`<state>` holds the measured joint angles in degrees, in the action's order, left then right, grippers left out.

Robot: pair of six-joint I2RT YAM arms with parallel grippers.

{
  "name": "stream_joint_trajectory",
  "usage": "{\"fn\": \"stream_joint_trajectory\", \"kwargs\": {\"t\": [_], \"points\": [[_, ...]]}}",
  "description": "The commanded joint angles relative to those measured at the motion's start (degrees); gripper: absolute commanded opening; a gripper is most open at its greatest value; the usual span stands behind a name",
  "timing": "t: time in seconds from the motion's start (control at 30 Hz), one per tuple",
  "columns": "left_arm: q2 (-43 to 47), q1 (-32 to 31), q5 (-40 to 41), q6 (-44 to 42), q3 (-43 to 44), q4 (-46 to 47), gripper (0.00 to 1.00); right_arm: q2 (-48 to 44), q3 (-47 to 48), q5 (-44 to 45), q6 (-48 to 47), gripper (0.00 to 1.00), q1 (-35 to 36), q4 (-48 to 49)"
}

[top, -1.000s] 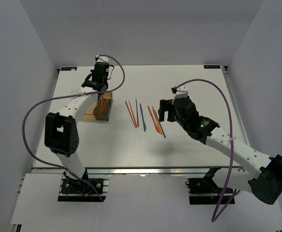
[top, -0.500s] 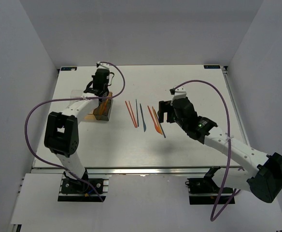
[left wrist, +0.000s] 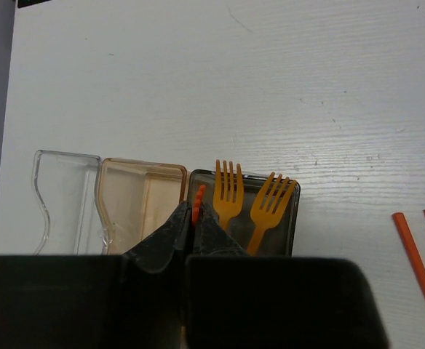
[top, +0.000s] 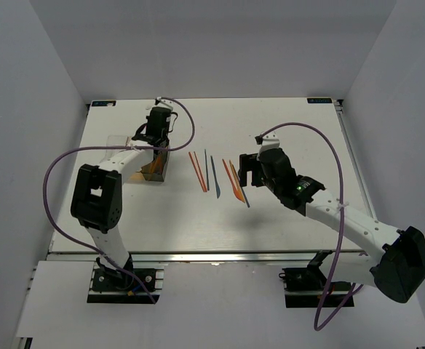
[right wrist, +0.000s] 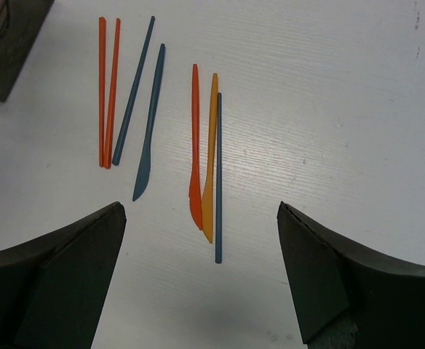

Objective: Sort the eating utensils into containers

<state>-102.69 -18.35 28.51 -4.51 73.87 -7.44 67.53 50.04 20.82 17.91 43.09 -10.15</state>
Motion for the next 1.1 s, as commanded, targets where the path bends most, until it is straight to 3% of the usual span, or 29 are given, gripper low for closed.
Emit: {"fn": "stream_joint_trajectory", "kwargs": {"t": [0.0,0.27,0.5,0.73,0.8,0.83,0.9,0.97,1.07], "points": [[-1.19,-0.28,-1.62,-4.0,2.24,-1.52,0.06,0.24,0.06,0.01,0.37,0.89,-0.38,2.16],[-1.45,-0.28,-6.01,-7.53,3.3,-1.96,0.17,0.68,0.14,-0.16,0.02,0.89,-0.55,1.98],[-1.63,-0.28,-6.89,-6.12,4.71,-3.11,0.42,0.76,0.14,-0.43,0.02,0.89,-0.73,2.07],[2.4,-0.28,-5.75,-4.54,4.27,-3.45,0.52,3.57,0.76,-2.53,0.02,0.89,-1.25,3.47],[4.16,-0.37,-2.78,-1.65,5.41,-5.03,0.61,6.98,2.42,-2.8,0.02,0.89,-1.34,3.3],[5.91,-0.37,-1.46,-0.25,6.11,-5.91,0.81,8.48,3.3,-3.06,-0.16,0.89,-1.34,2.95],[7.33,-0.46,-0.04,5.72,10.3,-12.55,0.97,13.91,6.97,-2.54,-0.42,0.89,-1.6,-0.02],[8.65,-0.46,2.07,12.73,13.57,-21.59,0.98,17.44,9.36,-1.84,-0.51,0.85,-2.22,-1.88],[12.76,-0.46,3.91,18.99,13.33,-28.48,0.98,21.94,11.22,-4.29,-0.6,0.69,-3.36,-2.16]]}}
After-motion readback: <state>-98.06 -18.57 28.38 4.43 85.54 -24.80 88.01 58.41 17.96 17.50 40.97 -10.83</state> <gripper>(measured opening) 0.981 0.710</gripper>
